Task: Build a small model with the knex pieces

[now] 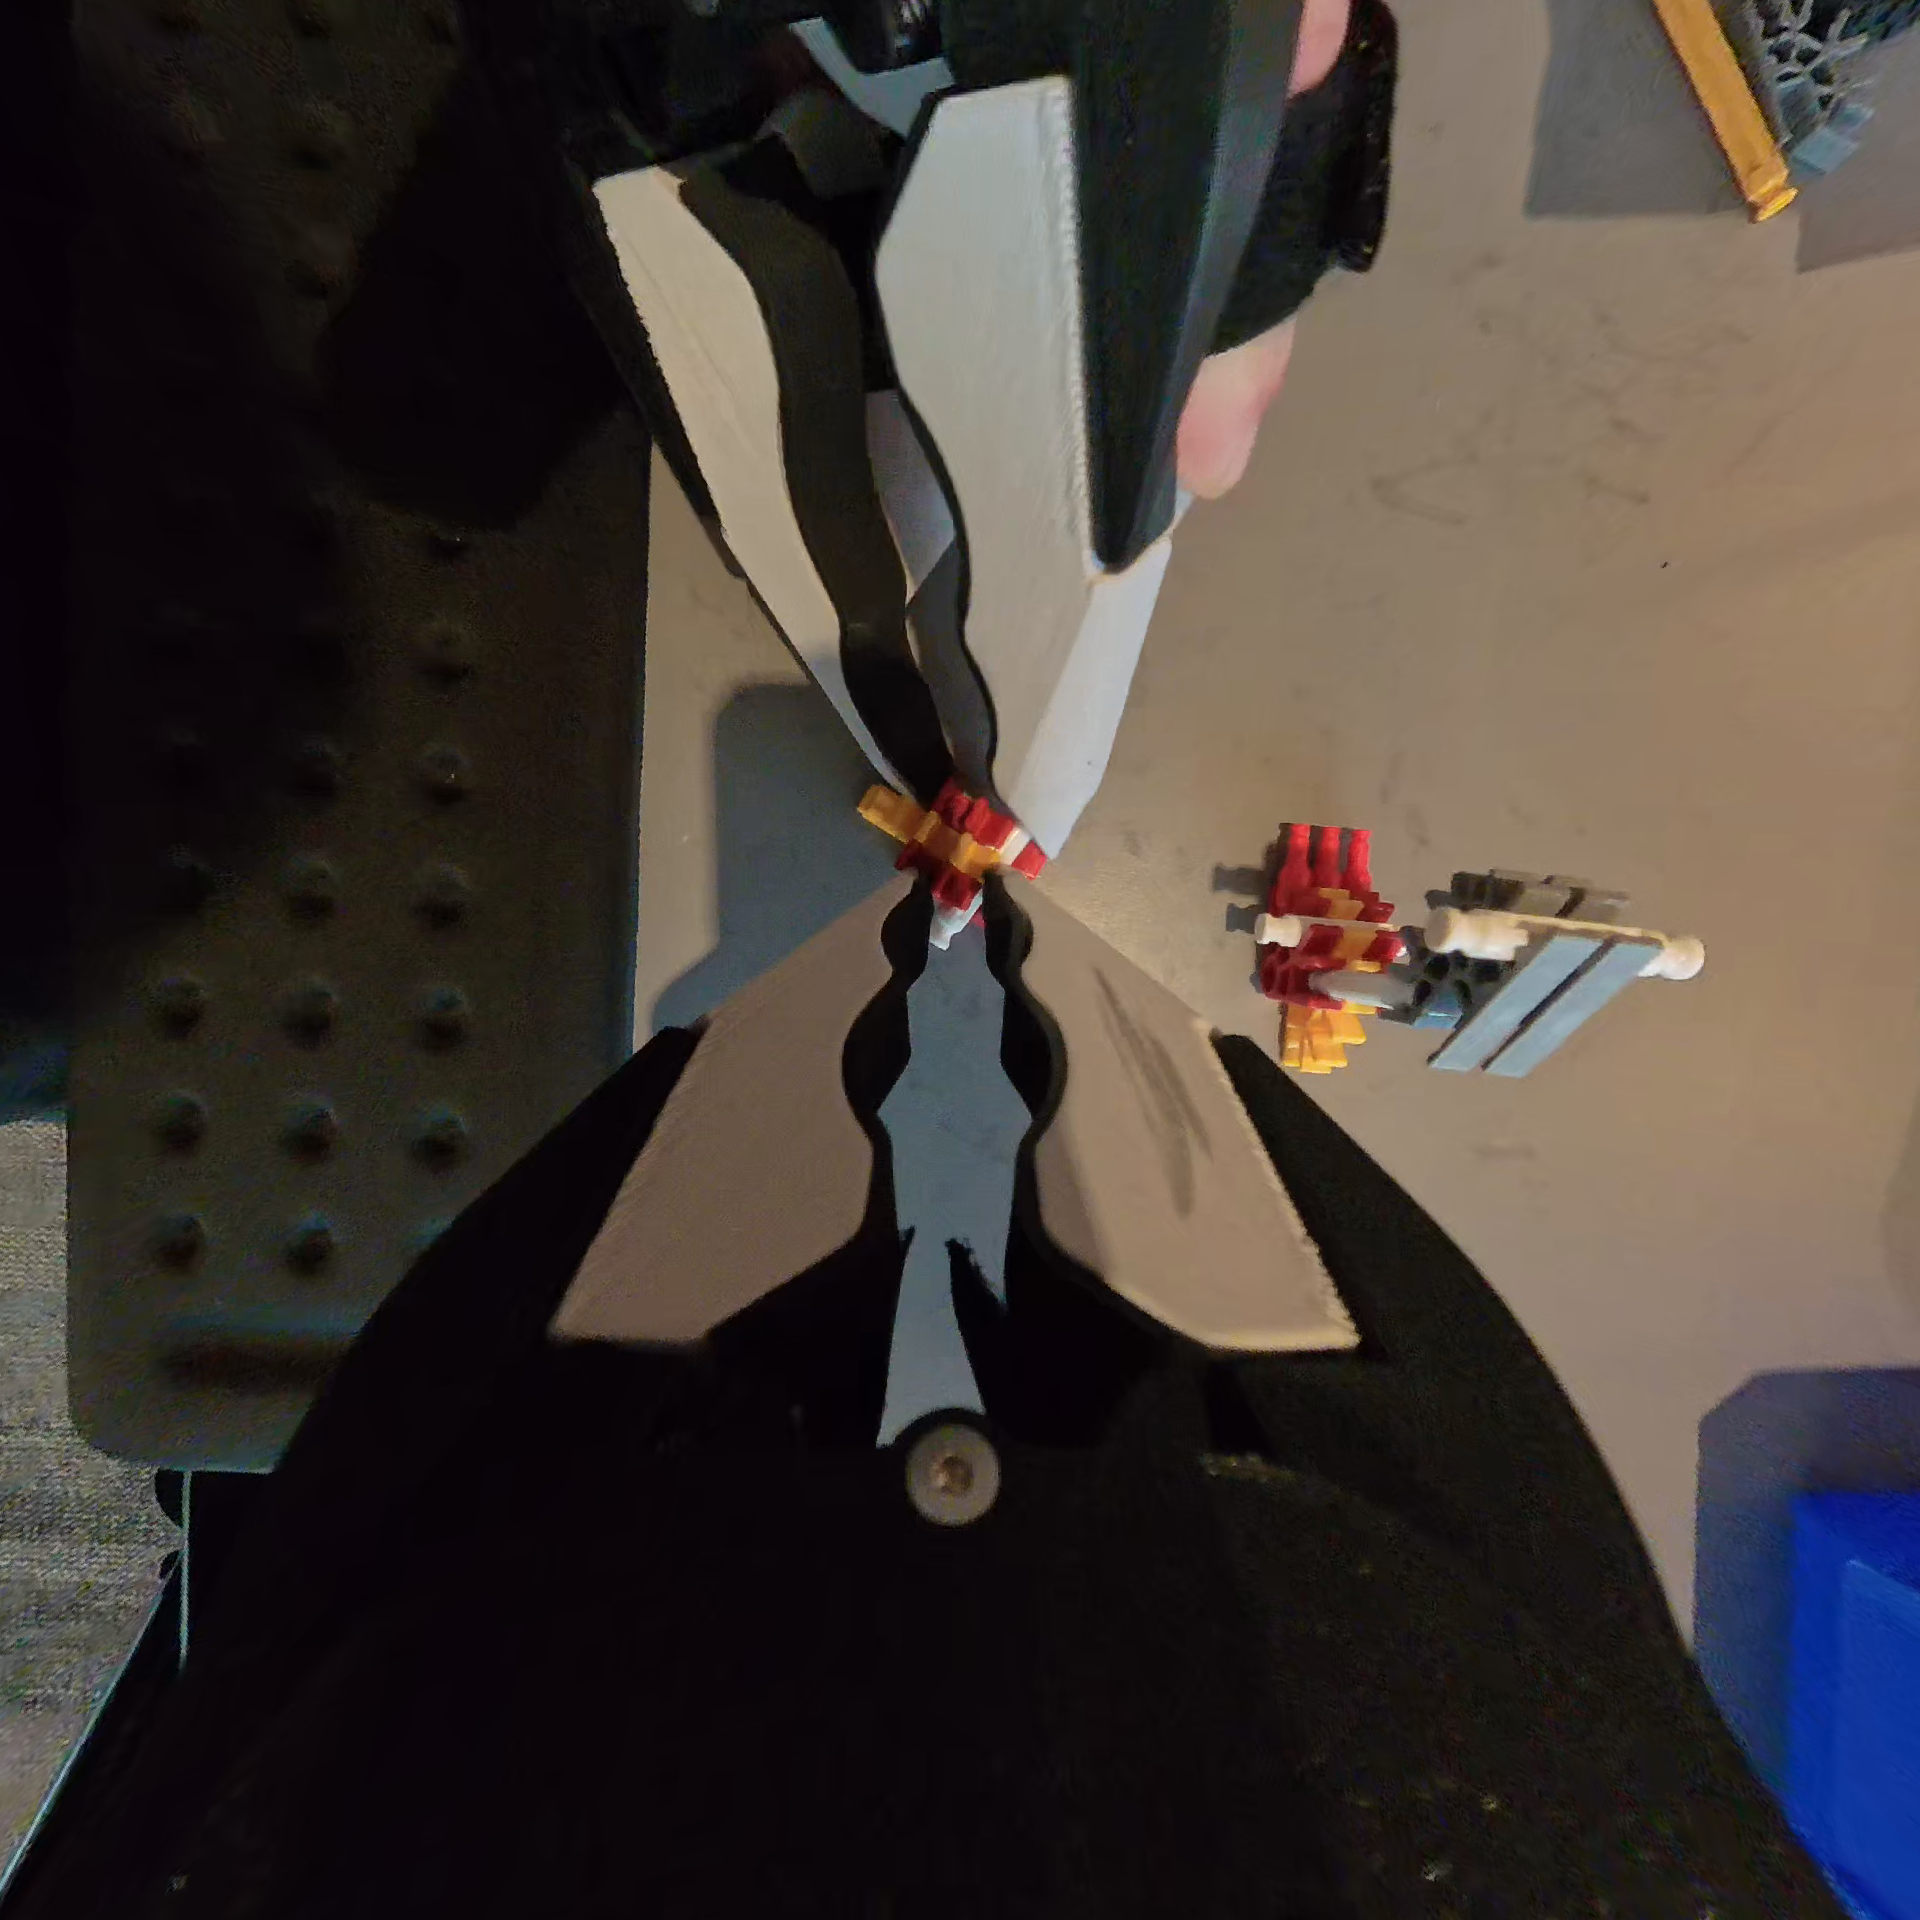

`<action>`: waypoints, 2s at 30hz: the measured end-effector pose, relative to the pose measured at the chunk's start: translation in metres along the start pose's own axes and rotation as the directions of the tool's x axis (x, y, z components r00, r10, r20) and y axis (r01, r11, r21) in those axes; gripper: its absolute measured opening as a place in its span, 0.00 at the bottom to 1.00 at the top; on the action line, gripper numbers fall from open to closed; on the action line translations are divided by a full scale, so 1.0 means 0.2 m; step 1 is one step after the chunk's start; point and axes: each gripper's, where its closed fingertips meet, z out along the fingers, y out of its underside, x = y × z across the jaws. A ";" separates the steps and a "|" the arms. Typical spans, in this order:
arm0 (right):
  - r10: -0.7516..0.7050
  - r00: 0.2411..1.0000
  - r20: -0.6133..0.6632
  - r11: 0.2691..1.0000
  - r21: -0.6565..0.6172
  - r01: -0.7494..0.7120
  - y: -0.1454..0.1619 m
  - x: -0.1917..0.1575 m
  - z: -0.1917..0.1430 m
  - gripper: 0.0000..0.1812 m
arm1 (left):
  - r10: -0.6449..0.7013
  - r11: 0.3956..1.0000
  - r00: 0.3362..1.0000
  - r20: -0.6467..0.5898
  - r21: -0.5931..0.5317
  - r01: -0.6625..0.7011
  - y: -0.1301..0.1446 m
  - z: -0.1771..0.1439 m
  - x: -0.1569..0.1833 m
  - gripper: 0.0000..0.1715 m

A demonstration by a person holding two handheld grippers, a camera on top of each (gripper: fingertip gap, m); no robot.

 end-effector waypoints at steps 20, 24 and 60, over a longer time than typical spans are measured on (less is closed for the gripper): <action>-0.091 0.996 0.021 0.990 -0.109 0.093 -0.01 0.00 0.00 0.04 | -0.208 0.975 0.976 0.070 -0.068 0.212 0.00 0.00 0.00 0.12; -0.124 0.991 0.052 0.978 -0.164 0.131 -0.01 0.00 0.01 0.04 | -0.243 0.965 0.966 0.088 -0.082 0.250 0.00 0.00 0.00 0.11; -0.140 0.934 0.327 0.874 -0.403 0.272 0.00 0.03 0.02 0.01 | -0.515 0.855 0.854 0.079 -0.028 0.518 -0.02 0.03 0.00 0.10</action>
